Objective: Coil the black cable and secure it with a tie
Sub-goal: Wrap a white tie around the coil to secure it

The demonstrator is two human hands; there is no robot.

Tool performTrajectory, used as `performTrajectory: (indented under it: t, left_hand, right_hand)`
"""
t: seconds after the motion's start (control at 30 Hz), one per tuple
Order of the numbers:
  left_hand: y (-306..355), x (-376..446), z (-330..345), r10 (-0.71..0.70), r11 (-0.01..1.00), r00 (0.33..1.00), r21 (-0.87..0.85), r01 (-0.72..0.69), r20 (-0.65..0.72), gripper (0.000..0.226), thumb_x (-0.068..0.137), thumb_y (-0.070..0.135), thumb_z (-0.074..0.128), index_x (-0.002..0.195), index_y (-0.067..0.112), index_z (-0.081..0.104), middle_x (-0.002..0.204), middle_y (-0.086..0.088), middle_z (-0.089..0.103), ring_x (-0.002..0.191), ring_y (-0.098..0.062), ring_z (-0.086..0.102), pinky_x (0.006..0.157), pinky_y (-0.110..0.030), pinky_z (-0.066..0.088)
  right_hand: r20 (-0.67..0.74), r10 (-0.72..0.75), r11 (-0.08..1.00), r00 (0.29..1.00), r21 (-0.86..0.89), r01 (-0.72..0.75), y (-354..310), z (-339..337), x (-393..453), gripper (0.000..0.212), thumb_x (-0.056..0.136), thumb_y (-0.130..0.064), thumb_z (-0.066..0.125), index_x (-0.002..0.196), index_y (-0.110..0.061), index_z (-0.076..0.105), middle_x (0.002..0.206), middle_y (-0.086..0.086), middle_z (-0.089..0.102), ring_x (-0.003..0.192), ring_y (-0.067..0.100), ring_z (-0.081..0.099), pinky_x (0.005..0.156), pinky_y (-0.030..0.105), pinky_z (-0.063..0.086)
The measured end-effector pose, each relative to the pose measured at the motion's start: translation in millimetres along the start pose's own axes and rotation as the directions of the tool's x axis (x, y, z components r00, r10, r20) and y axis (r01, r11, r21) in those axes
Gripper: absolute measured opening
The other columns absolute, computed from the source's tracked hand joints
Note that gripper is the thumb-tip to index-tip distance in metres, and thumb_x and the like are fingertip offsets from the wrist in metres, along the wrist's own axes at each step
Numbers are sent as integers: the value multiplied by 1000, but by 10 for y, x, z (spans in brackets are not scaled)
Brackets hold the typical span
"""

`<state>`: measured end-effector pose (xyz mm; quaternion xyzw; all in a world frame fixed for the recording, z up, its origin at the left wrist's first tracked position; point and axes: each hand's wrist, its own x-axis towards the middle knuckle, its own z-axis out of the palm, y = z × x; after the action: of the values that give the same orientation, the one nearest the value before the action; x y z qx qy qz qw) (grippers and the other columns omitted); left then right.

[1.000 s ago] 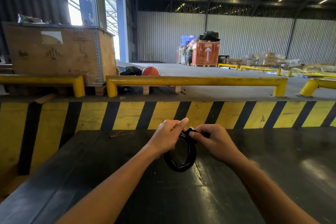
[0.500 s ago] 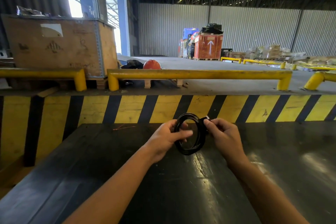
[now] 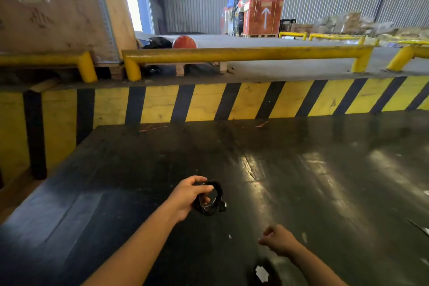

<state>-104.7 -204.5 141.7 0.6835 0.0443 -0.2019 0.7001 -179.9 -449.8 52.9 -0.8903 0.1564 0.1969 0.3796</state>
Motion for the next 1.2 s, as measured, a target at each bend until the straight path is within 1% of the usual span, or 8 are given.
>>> performTrajectory:
  t: [0.13, 0.23, 0.37, 0.47, 0.63, 0.83, 0.97, 1.2]
  left_hand:
    - [-230, -31, -57, -79, 993, 997, 87, 80, -16, 34, 83, 8, 68, 115, 11, 58, 83, -11, 60, 62, -18, 61, 58, -29, 50]
    - [-323, -60, -67, -129, 976, 992, 179, 126, 5, 35, 84, 13, 69, 117, 17, 58, 89, -10, 59, 68, -18, 63, 62, -29, 52]
    - [-348, -87, -27, -152, 972, 983, 198, 130, 102, 42, 85, 7, 66, 123, 20, 56, 104, -11, 59, 72, -17, 64, 65, -27, 56]
    - [-334, -100, 16, -117, 969, 986, 230, 87, 122, 44, 85, 5, 65, 123, 25, 56, 113, -8, 55, 76, -17, 63, 80, -34, 56]
    - [-277, -96, 45, -32, 964, 988, 266, -9, 148, 32, 86, 5, 63, 112, 24, 65, 115, -11, 58, 73, -15, 58, 69, -25, 52]
    - [33, -123, 158, 90, 972, 979, 198, -125, 180, 18, 89, 22, 63, 104, 16, 70, 82, -4, 63, 68, -12, 56, 62, -22, 48]
    - [361, -191, 244, 221, 966, 941, 75, -247, 255, 23, 93, 24, 56, 109, 13, 68, 73, -1, 60, 57, -9, 55, 55, -21, 46]
    - [704, -332, 333, 344, 932, 873, -15, -361, 345, 21, 95, 14, 50, 112, 10, 63, 66, 10, 69, 55, -3, 62, 53, -17, 49]
  right_hand:
    - [88, 17, 970, 996, -243, 5, 284, 295, -89, 28, 78, -35, 67, 61, -30, 46, 85, -1, 58, 98, 19, 63, 77, 25, 45]
    - [47, -58, 945, 997, -318, 70, 377, 429, -106, 17, 83, -29, 60, 74, -15, 61, 86, 6, 65, 104, 24, 63, 72, 28, 41]
    - [10, -83, 920, 997, -383, 80, 408, 544, -90, 26, 86, -34, 52, 80, -11, 62, 86, 2, 48, 105, 29, 61, 69, 28, 38]
    - [11, -21, 937, 1000, -350, 23, 371, 540, -28, 31, 85, -32, 54, 85, -2, 62, 95, 18, 64, 103, 32, 62, 69, 29, 42]
    - [-90, -124, 984, 988, -137, 111, -142, 104, 17, 21, 82, -19, 62, 63, -16, 58, 84, 19, 70, 85, 29, 68, 67, 33, 48]
    - [-275, -367, 802, 889, 390, 452, -1170, -597, -255, 23, 82, -5, 67, 100, -9, 52, 68, 6, 65, 47, 5, 58, 49, 18, 47]
    - [-317, -481, 720, 817, 389, 575, -1537, -872, -476, 19, 84, -8, 65, 101, -7, 56, 71, 5, 64, 52, 9, 57, 58, 29, 49]
    - [-390, -583, 708, 713, 187, 681, -1671, -989, -553, 3, 84, -16, 66, 84, -16, 63, 68, 4, 64, 54, 8, 54, 55, 26, 45]
